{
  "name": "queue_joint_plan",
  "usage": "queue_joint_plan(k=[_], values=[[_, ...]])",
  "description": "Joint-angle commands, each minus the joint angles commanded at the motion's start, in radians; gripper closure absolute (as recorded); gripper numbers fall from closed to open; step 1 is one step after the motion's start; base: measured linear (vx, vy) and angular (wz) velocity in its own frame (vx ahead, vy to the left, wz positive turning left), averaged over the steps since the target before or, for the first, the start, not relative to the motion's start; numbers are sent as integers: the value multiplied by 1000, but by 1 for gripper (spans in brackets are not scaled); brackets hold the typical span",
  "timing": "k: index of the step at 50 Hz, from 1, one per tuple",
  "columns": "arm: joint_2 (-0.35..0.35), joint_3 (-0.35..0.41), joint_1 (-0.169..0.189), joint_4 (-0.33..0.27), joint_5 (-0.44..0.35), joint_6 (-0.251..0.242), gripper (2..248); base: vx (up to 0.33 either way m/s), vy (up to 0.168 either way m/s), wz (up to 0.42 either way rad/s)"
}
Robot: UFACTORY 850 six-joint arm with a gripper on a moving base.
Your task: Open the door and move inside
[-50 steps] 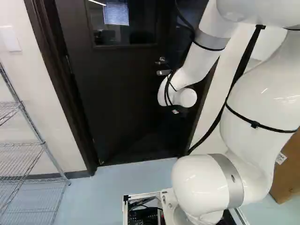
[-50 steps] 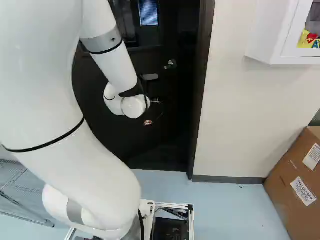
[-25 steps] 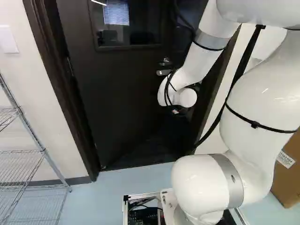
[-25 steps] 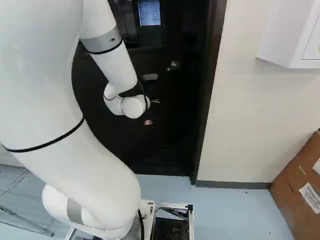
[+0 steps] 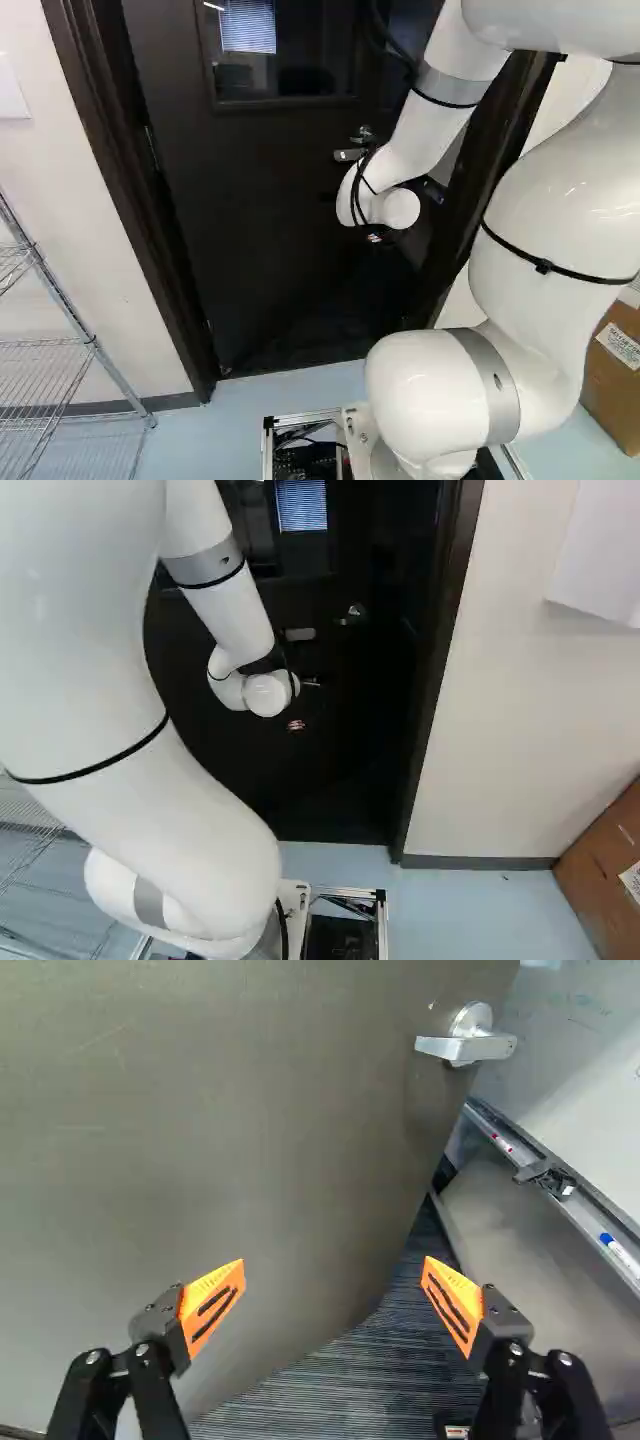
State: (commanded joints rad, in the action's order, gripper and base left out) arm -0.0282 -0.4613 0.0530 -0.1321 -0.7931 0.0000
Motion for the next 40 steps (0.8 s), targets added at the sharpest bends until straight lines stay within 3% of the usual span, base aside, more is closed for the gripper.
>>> queue_joint_plan(k=[40], values=[[-14, -14, -6, 0, 0, 0, 3, 114, 71, -17]])
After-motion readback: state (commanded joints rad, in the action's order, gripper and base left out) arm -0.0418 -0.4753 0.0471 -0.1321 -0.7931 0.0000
